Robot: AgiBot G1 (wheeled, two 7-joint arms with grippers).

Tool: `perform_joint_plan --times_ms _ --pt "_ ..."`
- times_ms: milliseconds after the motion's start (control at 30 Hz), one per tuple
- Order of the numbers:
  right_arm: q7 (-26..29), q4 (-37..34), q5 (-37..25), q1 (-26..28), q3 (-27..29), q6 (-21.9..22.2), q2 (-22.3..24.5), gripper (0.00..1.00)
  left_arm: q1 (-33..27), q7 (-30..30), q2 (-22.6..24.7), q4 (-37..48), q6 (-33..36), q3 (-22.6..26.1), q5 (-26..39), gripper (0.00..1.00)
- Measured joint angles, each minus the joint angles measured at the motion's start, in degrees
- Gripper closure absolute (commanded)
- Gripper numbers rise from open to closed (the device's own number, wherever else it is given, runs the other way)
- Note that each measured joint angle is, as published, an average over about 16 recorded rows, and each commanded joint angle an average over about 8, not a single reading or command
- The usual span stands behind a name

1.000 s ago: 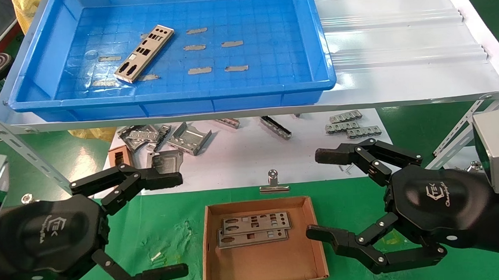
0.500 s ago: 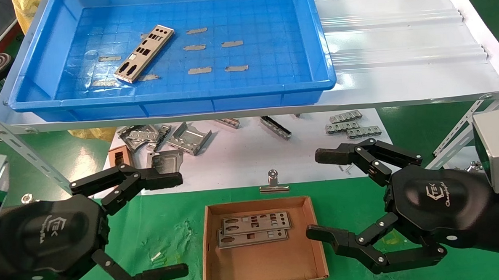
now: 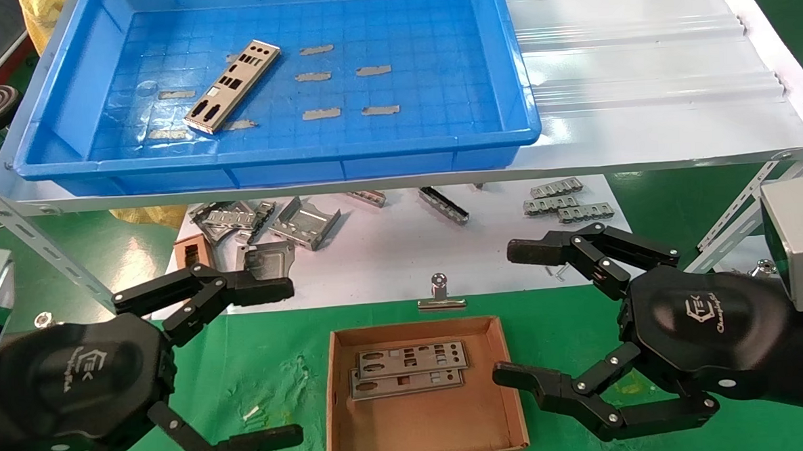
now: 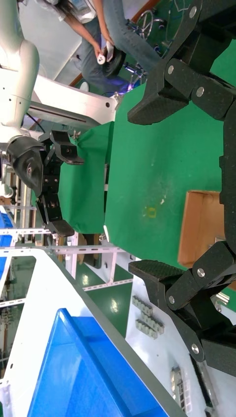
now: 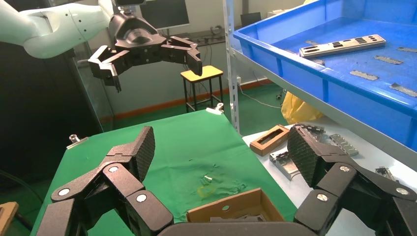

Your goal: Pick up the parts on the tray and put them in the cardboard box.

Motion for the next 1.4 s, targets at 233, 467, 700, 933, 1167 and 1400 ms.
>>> perform_joint_plan --times_ms 233,467,700,933,1167,1400 --pt "0.0 0.0 0.0 0.0 0.0 0.0 0.0 0.00 0.0 0.0 0.0 0.0 0.0 0.0 0.0 0.00" --pt "0.0 0.0 0.0 0.0 0.0 0.0 0.0 0.00 0.0 0.0 0.0 0.0 0.0 0.0 0.0 0.00" --pt "0.0 0.0 0.0 0.0 0.0 0.0 0.0 0.00 0.0 0.0 0.0 0.0 0.0 0.0 0.0 0.00" --pt "0.0 0.0 0.0 0.0 0.0 0.0 0.0 0.00 0.0 0.0 0.0 0.0 0.0 0.0 0.0 0.00" --pt "0.0 0.0 0.0 0.0 0.0 0.0 0.0 0.00 0.0 0.0 0.0 0.0 0.0 0.0 0.0 0.00" --pt "0.0 0.0 0.0 0.0 0.0 0.0 0.0 0.00 0.0 0.0 0.0 0.0 0.0 0.0 0.0 0.00"
